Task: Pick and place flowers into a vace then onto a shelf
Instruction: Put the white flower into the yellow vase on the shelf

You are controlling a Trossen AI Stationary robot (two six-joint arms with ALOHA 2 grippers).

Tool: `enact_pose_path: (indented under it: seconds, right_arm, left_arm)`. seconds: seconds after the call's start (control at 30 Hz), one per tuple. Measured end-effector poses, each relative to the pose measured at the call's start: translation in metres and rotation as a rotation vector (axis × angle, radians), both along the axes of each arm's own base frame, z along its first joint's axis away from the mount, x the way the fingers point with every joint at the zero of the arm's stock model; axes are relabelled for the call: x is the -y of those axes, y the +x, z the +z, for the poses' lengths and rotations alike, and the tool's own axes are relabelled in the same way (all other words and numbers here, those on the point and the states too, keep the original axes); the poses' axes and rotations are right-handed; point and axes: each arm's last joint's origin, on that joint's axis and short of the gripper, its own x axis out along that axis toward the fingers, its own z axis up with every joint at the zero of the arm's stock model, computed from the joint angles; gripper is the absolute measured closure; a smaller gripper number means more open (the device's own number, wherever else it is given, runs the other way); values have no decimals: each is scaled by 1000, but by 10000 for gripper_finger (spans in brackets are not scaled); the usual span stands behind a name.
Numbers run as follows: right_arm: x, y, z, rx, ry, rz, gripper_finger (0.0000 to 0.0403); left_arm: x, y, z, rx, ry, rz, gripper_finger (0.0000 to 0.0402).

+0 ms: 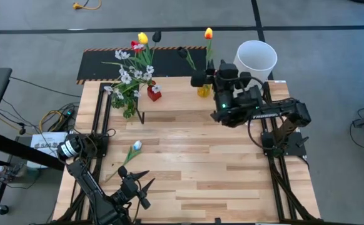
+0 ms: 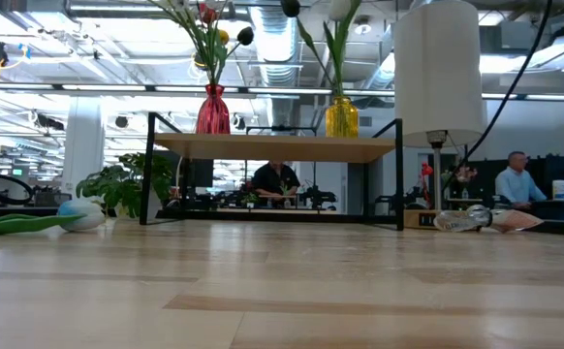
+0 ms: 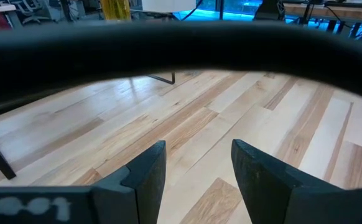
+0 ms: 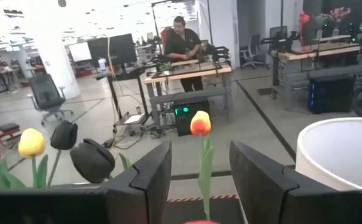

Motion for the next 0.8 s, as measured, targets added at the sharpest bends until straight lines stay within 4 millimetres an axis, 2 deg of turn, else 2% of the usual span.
enact_pose_path:
  seconds: [0.23, 0.4, 0.6, 0.8]
  right_arm:
    - [-15, -5, 11, 18, 1, 47, 243]
    - [-44, -9, 16, 40, -54, 160, 247]
    - [-107, -15, 16, -33, -178, 399, 258]
    - [-182, -20, -5, -147, -265, 705, 275]
  left_arm:
    - [0, 0, 0, -1, 1, 0, 229]
    - [0, 0, 0, -7, 9, -2, 229]
    - [0, 0, 0, -29, 43, -15, 229]
    - [0, 0, 0, -65, 88, -31, 229]
